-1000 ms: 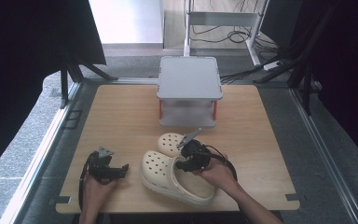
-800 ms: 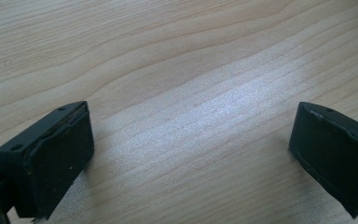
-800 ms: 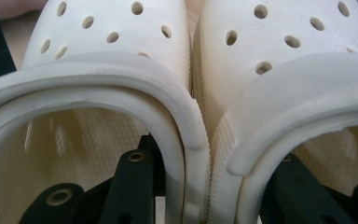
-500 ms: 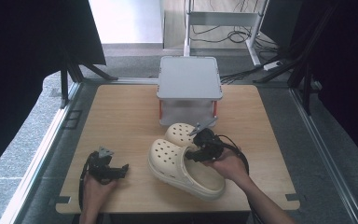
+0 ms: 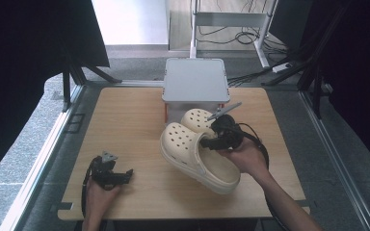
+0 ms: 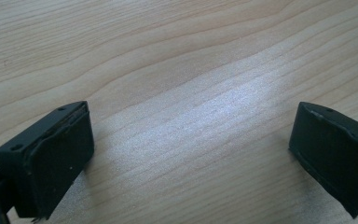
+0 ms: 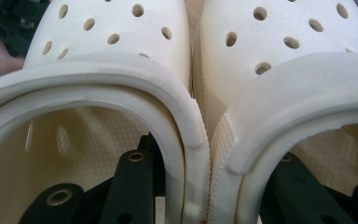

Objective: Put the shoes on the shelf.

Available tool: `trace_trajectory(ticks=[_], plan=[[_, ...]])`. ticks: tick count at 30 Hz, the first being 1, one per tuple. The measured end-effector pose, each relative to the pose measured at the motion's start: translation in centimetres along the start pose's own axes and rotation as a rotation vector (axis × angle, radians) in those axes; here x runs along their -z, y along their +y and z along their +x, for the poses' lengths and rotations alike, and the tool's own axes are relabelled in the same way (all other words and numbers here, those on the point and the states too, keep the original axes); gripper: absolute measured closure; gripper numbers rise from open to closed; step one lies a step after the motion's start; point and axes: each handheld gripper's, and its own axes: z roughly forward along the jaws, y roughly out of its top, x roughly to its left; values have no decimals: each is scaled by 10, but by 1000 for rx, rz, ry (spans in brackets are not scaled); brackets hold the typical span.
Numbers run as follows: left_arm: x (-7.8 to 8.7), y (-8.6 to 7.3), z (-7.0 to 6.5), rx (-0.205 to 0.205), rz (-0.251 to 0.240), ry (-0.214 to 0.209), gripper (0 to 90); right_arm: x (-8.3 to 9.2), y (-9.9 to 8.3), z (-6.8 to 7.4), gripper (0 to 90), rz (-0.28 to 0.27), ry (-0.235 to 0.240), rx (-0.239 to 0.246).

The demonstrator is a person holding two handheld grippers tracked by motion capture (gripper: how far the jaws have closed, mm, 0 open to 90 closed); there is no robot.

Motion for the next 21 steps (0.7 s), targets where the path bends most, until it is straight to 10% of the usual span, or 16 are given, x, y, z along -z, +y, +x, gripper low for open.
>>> trace_trajectory(ticks=[21], plan=[[0,0,0,4,0,-2,0,19,68,-35,669,-43,-123,-104]])
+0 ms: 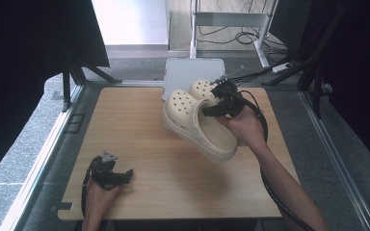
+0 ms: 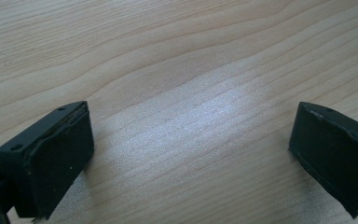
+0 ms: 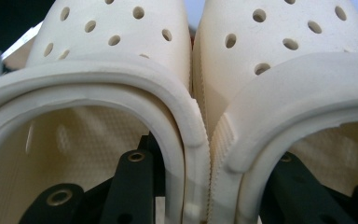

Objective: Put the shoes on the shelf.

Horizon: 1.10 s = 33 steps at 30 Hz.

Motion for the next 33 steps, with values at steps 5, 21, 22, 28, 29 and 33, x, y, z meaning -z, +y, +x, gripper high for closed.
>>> trace_trajectory(ticks=[5,21,22,28,29,33], plan=[[0,0,0,-3,0,0,0,-10,18,-8,669,4,-19,-45],[0,0,0,-6,3,-3,0,-41,69,-32,668,-9,-164,-219],[0,0,0,-3,3,-4,0,-43,71,-33,668,-7,-168,-226],[0,0,0,-5,3,-4,0,-55,90,-41,668,-24,-173,-299],[0,0,0,-5,3,-4,0,-57,93,-42,668,-28,-178,-308],[0,0,0,-4,0,-5,0,-62,105,-47,668,-39,-200,-339]])
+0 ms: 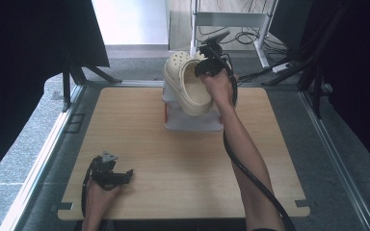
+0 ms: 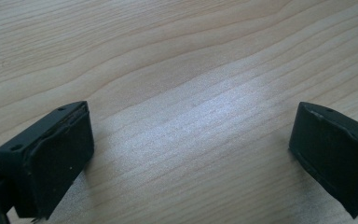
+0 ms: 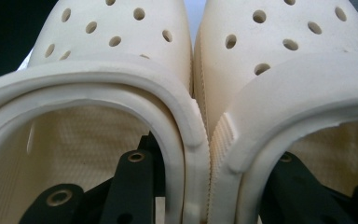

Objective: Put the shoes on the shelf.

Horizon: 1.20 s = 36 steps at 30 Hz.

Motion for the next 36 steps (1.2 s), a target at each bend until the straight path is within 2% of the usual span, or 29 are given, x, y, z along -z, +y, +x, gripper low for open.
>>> trace_trajectory(ticks=[10,14,16,19,24,31,33,36], plan=[[0,0,0,0,-1,-1,0,-20,27,1,667,-13,-46,-76],[0,0,0,0,-1,-1,0,-31,36,3,666,-12,-88,-90],[0,0,0,-3,2,-1,0,-38,40,3,666,-14,-110,-112],[0,1,0,-4,3,1,0,-48,44,3,664,-19,-138,-139],[0,1,0,-4,3,1,0,-66,47,1,663,-22,-170,-156],[0,1,0,-6,1,2,0,-87,44,-3,656,-2,-174,-165],[0,1,0,-5,1,2,0,-92,42,-5,645,4,-156,-176],[0,1,0,-6,1,2,0,-93,41,-3,615,-8,-154,-149]])
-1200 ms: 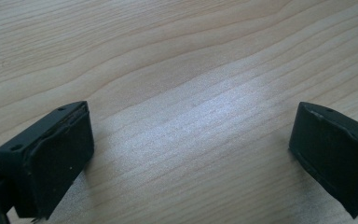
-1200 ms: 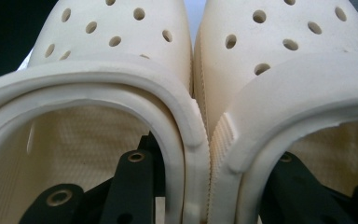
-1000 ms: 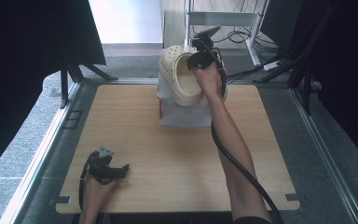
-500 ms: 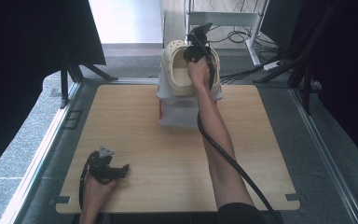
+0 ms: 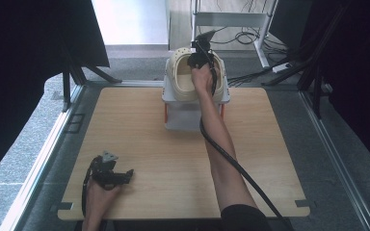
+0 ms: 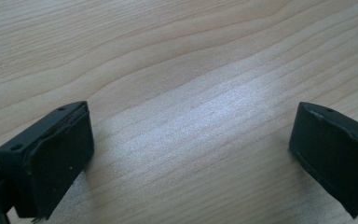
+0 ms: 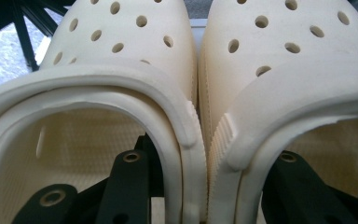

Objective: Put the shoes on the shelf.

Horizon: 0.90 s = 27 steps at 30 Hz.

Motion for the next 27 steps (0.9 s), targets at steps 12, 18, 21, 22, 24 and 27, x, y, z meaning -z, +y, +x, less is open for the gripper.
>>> trace_trajectory(ticks=[12,18,21,22,24,27], plan=[[0,0,0,0,0,0,0,23,-8,-9,269,-50,143,214],[0,0,0,0,0,0,0,37,-20,-14,218,-64,200,276],[0,0,0,0,0,0,0,44,-26,-17,198,-66,231,305],[0,0,0,0,0,0,0,47,-27,-19,193,-65,241,316],[0,0,0,1,0,1,0,51,-30,-21,171,-72,259,328],[0,0,-1,1,-1,0,0,58,-35,-22,138,-81,284,364]])
